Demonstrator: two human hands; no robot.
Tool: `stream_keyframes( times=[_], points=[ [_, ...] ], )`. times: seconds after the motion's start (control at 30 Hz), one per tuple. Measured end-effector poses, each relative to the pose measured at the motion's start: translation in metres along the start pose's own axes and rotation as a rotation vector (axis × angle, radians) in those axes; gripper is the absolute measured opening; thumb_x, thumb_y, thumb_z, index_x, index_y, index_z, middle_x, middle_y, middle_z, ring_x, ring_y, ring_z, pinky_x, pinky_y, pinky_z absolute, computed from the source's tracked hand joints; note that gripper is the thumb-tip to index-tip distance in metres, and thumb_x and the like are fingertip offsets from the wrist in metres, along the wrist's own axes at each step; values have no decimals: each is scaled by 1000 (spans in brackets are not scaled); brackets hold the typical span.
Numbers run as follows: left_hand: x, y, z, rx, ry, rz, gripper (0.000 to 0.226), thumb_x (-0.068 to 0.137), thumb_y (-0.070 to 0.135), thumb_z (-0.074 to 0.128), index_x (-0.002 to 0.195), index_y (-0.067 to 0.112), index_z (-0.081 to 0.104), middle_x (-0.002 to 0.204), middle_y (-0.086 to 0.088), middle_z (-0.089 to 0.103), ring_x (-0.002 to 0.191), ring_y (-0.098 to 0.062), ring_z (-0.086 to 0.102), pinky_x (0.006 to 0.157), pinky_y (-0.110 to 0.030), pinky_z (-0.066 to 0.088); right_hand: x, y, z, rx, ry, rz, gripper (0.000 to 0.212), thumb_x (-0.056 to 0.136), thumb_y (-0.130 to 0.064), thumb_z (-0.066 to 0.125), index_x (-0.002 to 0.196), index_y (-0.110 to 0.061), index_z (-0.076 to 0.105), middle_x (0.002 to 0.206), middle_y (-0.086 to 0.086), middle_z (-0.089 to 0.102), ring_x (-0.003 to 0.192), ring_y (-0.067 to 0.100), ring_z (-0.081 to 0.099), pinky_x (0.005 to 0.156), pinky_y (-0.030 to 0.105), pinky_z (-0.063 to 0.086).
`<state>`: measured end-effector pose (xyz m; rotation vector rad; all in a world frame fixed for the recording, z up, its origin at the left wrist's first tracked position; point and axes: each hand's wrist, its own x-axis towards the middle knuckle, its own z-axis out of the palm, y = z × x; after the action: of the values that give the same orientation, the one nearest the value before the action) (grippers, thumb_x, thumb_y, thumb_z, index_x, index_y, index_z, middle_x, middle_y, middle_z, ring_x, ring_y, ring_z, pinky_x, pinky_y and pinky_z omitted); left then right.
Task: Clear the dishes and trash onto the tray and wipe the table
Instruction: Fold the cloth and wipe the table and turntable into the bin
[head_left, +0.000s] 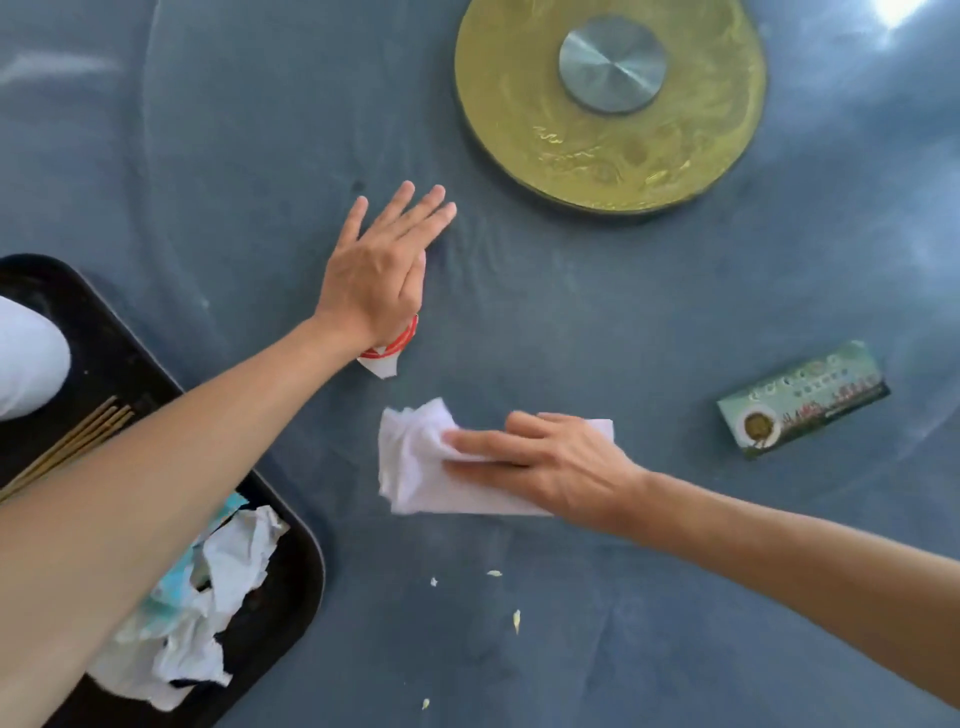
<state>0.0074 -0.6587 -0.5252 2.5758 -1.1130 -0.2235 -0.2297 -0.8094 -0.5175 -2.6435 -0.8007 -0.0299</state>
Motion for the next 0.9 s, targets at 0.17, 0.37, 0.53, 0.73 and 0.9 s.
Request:
stream_keyframes(
  times=[0.17,0.37,0.53,0.73,0.9],
  points=[
    [4,1,-18,90,-61,-132,56,100,11,38,156,13,34,167,-7,26,156,-32,14,123,-55,11,39,75,-69,-76,187,229,42,105,-11,40,137,-19,66,135,8,67,96,29,60,82,34,52],
    [-21,53,10,-7,-45,-296,62,104,36,35,161,19,21,170,-12,6,158,-27,1,125,-51,-1,51,214,-116,-271,310,866,39,106,-35,41,138,-31,63,155,-3,50,126,35,55,93,40,44],
    [-15,23,14,57,47,-221,62,102,36,28,161,21,23,170,-5,15,157,-23,8,126,-48,7,36,119,-59,-137,213,639,42,102,-20,51,139,-35,63,152,-3,53,118,31,54,77,36,44],
    [4,-18,-10,73,-14,-120,58,104,29,27,161,20,24,170,-7,15,157,-24,8,126,-49,6,-10,-14,-2,76,-53,17,65,80,11,67,134,-24,68,154,-9,52,81,22,42,48,30,31],
    [13,-6,-27,76,-1,-133,58,102,19,38,157,7,28,169,-14,16,157,-31,7,125,-52,8,-12,59,-60,1,118,254,41,102,-15,55,138,-34,65,139,-16,64,112,11,63,91,33,53]
  ],
)
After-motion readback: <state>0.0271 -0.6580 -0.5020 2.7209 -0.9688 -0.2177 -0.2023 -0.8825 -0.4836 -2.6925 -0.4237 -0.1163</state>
